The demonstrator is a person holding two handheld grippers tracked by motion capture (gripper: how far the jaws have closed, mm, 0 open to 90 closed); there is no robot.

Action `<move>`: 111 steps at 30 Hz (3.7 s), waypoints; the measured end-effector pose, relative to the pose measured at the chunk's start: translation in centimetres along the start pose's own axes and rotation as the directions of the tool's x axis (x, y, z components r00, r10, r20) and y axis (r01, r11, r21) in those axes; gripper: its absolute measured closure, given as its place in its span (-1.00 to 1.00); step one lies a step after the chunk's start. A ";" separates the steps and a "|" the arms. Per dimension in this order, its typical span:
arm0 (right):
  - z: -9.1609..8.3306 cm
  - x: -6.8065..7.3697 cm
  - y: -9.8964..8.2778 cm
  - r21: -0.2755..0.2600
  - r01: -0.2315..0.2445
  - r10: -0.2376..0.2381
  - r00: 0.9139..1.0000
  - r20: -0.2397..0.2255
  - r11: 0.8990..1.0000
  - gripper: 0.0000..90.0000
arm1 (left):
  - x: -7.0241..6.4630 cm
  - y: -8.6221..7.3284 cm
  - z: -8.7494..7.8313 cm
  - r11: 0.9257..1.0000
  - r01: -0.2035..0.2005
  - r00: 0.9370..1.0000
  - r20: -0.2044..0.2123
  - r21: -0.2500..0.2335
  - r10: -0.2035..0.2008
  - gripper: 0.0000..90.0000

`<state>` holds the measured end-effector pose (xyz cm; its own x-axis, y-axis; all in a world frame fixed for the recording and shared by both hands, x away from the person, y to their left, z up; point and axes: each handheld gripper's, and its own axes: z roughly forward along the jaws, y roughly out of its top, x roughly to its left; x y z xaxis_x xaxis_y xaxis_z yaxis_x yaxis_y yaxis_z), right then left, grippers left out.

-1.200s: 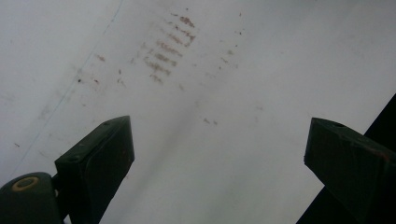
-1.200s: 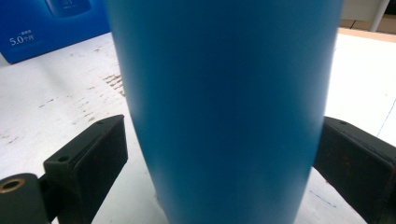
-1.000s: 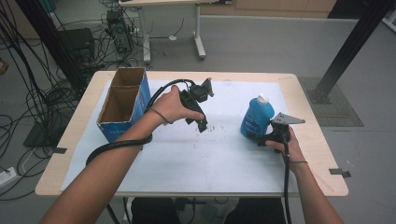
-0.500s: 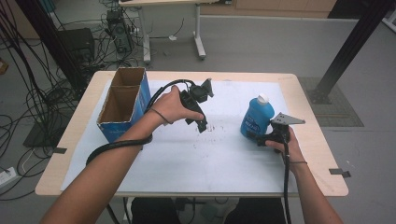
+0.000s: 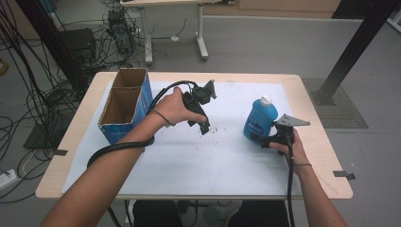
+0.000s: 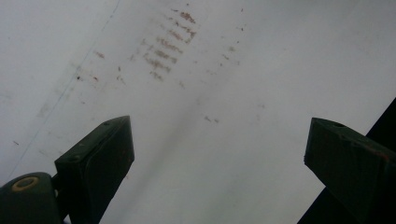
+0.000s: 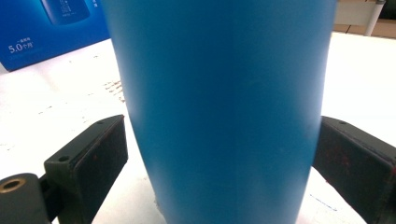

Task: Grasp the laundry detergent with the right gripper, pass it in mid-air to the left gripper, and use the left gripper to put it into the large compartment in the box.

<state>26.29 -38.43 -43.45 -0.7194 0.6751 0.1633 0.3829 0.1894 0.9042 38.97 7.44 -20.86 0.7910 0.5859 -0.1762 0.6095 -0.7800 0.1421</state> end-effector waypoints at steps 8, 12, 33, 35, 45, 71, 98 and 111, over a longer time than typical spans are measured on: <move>-0.1 0.0 -0.3 -0.009 -0.007 0.007 1.000 0.000 1.000 -0.88 | 0.1 -0.1 0.1 1.000 -0.001 1.000 0.001 -0.001 0.001 -0.82; -0.1 0.0 -0.4 -0.012 -0.010 0.010 1.000 -0.001 1.000 -0.89 | 0.1 -0.1 0.1 1.000 0.000 1.000 0.002 -0.002 0.000 -0.82; -0.3 0.0 -0.5 -0.017 -0.010 0.010 1.000 0.002 1.000 -0.88 | 0.0 -0.1 0.0 1.000 -0.001 1.000 -0.002 -0.005 0.001 -0.81; -0.3 0.0 -0.6 -0.017 -0.010 0.010 1.000 0.001 1.000 -0.88 | 0.0 0.0 0.1 1.000 -0.002 1.000 -0.001 -0.003 0.002 -0.81; -0.3 0.0 -0.5 -0.016 -0.006 0.006 1.000 0.001 1.000 -0.88 | -0.1 -0.1 0.1 1.000 0.000 1.000 -0.003 -0.001 0.000 -0.81; -0.4 -0.1 -0.5 -0.022 -0.007 0.007 1.000 -0.002 1.000 -0.88 | -0.2 0.1 -0.2 1.000 -0.004 1.000 -0.004 -0.008 0.004 -0.81; 0.0 -0.2 -0.5 -0.025 -0.001 0.001 1.000 -0.026 1.000 -0.58 | -0.2 -0.1 -0.1 1.000 0.004 1.000 -0.005 -0.008 -0.004 -0.81; 0.2 0.1 -0.5 -0.026 0.015 -0.016 1.000 -0.016 1.000 -0.34 | -0.1 -0.1 -0.2 1.000 0.005 1.000 -0.001 -0.007 -0.005 -0.81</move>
<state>26.19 -38.29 -43.96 -0.7346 0.6605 0.1555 0.3568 0.1812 0.9164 38.79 7.50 -20.70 0.7882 0.5898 -0.1757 0.6135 -0.7757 0.1479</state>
